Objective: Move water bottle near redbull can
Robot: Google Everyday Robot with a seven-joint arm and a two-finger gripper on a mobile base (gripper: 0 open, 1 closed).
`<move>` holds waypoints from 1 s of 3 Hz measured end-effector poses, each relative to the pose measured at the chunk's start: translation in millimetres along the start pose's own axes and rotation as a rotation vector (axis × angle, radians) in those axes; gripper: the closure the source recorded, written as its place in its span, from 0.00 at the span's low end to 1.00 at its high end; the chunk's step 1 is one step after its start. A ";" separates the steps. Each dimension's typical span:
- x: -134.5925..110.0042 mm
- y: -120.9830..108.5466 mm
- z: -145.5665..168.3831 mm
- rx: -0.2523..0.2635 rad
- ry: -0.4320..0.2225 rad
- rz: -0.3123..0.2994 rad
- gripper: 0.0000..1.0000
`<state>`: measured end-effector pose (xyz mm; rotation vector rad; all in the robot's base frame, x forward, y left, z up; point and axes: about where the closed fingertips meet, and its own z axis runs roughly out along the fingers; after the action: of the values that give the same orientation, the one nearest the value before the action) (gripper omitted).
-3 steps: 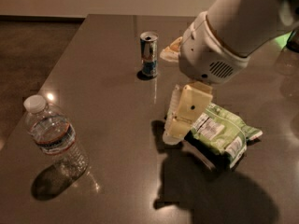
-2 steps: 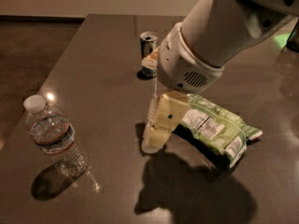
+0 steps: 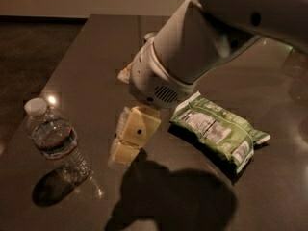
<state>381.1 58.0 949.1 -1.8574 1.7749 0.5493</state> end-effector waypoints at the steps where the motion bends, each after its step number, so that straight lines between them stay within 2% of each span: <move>1: -20.8 13.3 20.9 -0.045 -0.066 0.035 0.00; 2: -32.4 21.0 35.2 -0.057 -0.099 0.053 0.00; 3: -51.8 28.0 51.2 -0.057 -0.134 0.040 0.00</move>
Offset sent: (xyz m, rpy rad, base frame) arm -0.0256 0.0667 -0.0250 0.1421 0.1299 -0.0055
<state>352.7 129.9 937.9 -1.7817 1.7282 0.7292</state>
